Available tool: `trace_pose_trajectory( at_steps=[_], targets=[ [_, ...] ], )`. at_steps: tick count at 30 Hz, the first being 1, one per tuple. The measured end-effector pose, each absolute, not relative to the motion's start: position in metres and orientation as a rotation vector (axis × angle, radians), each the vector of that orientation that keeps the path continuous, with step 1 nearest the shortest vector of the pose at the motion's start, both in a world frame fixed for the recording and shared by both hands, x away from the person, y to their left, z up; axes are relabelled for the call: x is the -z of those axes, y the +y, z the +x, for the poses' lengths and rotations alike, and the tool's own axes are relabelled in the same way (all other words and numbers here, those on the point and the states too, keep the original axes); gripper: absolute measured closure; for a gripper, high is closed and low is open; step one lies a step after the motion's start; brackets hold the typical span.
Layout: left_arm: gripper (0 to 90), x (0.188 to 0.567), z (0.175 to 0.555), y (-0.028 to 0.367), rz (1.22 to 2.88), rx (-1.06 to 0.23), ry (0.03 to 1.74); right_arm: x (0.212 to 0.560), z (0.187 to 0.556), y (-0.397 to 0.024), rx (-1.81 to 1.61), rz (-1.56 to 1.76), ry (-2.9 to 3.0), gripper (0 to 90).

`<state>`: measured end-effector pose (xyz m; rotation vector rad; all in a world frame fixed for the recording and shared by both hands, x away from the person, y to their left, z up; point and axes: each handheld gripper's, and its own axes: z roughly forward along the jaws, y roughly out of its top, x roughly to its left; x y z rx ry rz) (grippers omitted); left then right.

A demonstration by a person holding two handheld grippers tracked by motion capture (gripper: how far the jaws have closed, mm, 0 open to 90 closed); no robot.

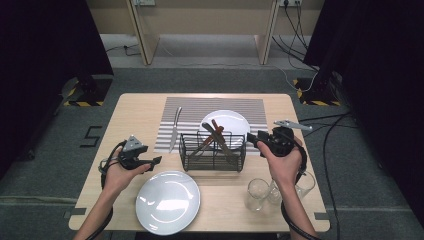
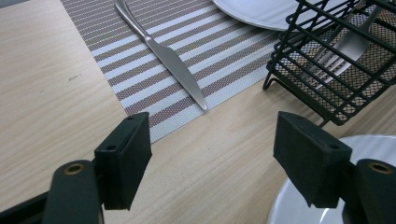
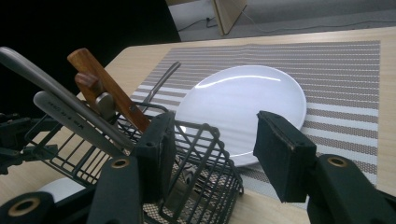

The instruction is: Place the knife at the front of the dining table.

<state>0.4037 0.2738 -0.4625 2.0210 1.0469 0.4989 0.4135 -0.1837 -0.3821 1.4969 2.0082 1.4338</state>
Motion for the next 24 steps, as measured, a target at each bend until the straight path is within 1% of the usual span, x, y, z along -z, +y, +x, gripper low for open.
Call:
trace_pose_trajectory(
  at_steps=[10,24],
  targets=[
    [26.9,0.461,0.396,0.28,1.981,-0.499,1.062,0.381,0.414,-0.17,-1.445,1.482,2.027,47.6],
    [26.5,0.457,0.388,0.288,1.948,-0.514,1.08,0.381,0.412,-0.164,-1.452,1.479,2.036,47.3]
  ],
)
